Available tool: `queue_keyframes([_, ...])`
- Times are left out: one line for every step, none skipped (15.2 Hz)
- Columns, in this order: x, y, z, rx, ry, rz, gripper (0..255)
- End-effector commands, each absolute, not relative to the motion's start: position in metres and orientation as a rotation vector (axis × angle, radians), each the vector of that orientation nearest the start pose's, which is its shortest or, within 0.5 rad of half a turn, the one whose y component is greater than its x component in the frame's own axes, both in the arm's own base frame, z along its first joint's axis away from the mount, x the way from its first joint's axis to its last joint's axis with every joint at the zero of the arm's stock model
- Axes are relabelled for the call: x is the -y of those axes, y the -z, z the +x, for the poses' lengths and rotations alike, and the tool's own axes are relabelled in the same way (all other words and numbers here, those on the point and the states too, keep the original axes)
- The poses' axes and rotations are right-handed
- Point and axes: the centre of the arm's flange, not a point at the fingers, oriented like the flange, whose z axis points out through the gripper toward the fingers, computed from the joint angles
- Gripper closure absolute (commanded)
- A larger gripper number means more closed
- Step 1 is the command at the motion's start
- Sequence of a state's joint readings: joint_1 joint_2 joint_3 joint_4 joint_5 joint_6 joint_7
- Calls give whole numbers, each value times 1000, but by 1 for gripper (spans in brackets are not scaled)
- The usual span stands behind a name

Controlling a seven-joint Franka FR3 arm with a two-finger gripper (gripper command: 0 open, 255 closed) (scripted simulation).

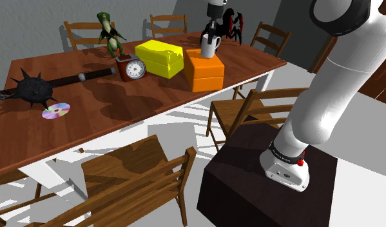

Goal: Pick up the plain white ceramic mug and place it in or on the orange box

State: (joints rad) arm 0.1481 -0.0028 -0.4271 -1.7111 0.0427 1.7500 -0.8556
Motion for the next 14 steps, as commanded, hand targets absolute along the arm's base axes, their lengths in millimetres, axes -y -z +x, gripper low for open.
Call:
queue_keyframes([153,-575,545,879,92,-3000,255])
queue_keyframes([153,-575,545,879,92,-3000,255])
queue_keyframes([153,-575,545,879,92,-3000,255])
queue_keyframes([153,-575,545,879,92,-3000,255])
queue_keyframes([153,-575,545,879,92,-3000,255])
queue_keyframes([153,-575,545,879,92,-3000,0])
queue_keyframes([153,-575,545,879,92,-3000,0])
queue_keyframes([153,-575,545,879,92,-3000,0])
queue_keyframes([153,-575,545,879,92,-3000,0])
queue_keyframes([153,-575,545,879,92,-3000,0])
queue_keyframes([153,-575,545,879,92,-3000,0])
queue_keyframes([153,-588,544,879,92,-3000,0])
queue_keyframes([153,-601,543,879,92,-3000,0])
queue_keyframes([154,-614,543,879,92,-3000,0])
